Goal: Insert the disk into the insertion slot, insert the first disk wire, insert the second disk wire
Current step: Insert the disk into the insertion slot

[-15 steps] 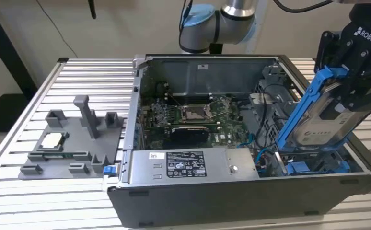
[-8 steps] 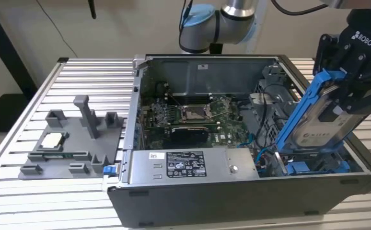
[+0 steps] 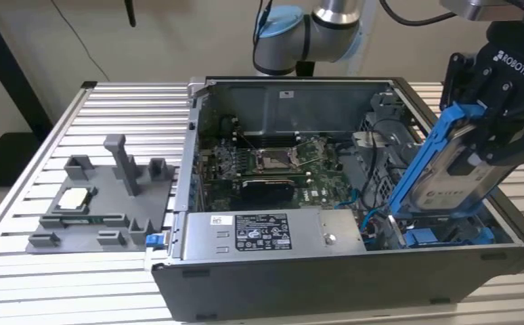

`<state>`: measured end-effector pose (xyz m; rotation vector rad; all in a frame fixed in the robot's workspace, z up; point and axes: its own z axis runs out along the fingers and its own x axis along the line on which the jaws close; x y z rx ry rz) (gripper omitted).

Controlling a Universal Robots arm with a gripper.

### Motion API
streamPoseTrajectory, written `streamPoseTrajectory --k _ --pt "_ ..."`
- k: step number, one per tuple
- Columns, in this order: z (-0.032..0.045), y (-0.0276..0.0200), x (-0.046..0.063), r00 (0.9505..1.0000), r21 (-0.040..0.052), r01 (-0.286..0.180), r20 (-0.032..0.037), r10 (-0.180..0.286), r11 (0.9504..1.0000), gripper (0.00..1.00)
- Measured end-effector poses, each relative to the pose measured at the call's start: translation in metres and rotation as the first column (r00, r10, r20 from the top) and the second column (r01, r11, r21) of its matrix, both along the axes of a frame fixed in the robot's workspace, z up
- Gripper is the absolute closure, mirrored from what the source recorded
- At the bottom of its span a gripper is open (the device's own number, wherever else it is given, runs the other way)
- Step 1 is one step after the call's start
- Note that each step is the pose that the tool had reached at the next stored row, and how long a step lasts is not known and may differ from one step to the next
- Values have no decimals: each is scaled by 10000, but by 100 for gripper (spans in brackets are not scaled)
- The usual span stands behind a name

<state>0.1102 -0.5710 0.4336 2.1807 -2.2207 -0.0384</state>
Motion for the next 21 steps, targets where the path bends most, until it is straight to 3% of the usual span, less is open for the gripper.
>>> streamPoseTrajectory --k 7,16,21 --pt "-52 0 7 10000 0 0 1 0 10000 67" --pt "-133 -1 140 10000 0 0 1 0 10000 67" --pt "-202 -1 159 10000 -1 1 1 -1 10000 67"
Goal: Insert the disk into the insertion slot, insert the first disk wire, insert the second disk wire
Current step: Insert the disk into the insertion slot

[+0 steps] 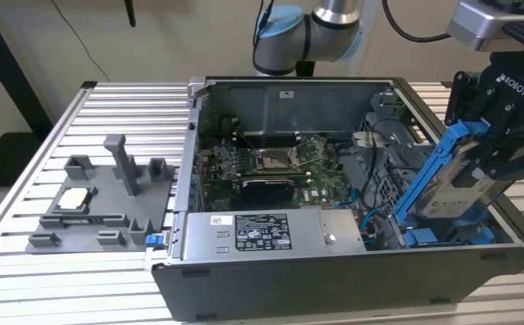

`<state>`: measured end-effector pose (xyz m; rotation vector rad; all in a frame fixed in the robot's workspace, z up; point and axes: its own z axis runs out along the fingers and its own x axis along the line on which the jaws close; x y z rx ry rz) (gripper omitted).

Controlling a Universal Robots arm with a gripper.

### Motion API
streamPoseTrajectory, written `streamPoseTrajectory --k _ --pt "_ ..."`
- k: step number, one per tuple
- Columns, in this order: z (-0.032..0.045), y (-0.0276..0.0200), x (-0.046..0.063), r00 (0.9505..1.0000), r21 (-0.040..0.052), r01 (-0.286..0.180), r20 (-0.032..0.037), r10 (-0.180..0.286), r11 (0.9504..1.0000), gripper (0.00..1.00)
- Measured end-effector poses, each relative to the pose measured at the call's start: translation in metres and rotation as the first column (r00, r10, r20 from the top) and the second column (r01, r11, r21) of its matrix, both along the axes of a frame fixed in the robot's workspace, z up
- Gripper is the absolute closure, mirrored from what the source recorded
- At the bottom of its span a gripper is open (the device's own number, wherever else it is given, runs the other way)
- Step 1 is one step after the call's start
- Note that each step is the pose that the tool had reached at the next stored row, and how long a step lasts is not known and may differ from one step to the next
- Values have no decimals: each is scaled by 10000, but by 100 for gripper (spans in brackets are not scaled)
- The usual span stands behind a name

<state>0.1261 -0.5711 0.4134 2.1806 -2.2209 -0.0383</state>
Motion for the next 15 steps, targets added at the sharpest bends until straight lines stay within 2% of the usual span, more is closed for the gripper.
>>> streamPoseTrajectory --k 4,15 --pt "-55 0 16 10000 0 -2 1 2 10000 67" --pt "-272 0 39 10000 2 -1 0 1 10000 67"
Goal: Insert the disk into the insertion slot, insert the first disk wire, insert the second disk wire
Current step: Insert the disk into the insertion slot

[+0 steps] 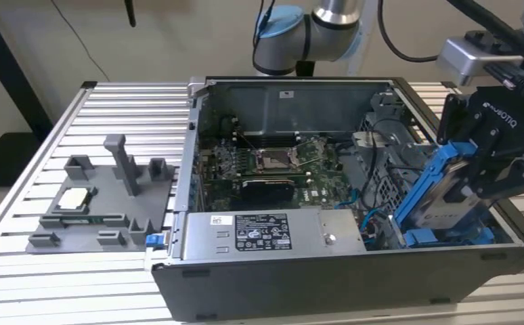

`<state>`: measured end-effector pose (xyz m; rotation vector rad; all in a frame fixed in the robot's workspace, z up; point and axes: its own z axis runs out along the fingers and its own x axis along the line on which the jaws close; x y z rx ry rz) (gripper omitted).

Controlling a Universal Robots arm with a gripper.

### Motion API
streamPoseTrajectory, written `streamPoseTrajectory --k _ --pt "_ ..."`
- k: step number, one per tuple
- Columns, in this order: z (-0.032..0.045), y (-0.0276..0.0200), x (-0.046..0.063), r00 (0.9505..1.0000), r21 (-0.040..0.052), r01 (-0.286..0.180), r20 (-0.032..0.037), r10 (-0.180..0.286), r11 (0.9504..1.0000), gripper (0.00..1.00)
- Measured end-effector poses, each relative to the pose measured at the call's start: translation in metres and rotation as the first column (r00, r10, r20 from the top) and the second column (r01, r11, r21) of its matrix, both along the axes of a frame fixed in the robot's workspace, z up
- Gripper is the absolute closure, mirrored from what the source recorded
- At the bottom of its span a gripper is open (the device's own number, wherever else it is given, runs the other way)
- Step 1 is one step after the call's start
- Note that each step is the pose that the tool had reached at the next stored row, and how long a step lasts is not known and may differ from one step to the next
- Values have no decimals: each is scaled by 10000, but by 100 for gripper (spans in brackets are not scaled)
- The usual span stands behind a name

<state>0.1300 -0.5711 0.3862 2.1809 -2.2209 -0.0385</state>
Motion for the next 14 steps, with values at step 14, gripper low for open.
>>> streamPoseTrajectory --k 14 --pt "-94 0 5 10000 -2 -1 0 1 10000 60"
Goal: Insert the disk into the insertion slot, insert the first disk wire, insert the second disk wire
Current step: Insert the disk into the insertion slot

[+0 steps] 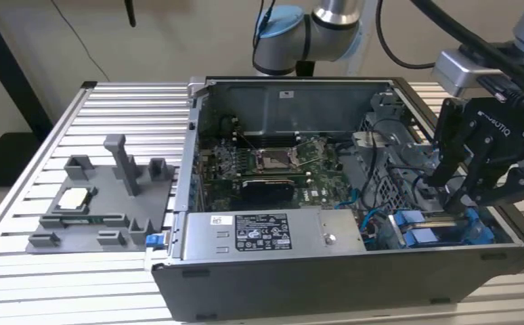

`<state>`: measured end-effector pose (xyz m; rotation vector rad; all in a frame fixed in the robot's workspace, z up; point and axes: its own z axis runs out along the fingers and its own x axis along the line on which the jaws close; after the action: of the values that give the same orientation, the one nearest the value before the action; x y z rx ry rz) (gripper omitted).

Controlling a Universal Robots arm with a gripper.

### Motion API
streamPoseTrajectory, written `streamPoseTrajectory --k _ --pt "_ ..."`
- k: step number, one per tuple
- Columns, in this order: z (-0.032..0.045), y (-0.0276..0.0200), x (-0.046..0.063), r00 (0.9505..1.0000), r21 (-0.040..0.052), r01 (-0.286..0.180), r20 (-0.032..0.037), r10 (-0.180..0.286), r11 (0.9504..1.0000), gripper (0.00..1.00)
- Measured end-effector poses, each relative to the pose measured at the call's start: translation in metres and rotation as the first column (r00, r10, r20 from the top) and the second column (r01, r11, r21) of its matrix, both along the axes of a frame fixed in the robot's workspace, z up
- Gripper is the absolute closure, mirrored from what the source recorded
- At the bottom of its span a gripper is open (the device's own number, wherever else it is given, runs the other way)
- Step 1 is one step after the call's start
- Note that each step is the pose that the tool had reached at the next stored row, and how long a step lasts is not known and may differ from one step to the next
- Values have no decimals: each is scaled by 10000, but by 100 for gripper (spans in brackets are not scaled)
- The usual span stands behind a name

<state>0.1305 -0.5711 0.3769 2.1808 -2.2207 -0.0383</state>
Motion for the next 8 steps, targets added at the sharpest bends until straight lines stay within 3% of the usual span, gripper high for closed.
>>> streamPoseTrajectory --k 1,8 --pt "5 0 0 10000 2 1 0 -1 10000 53" --pt "110 2 -2 10000 0 0 0 0 10000 53"
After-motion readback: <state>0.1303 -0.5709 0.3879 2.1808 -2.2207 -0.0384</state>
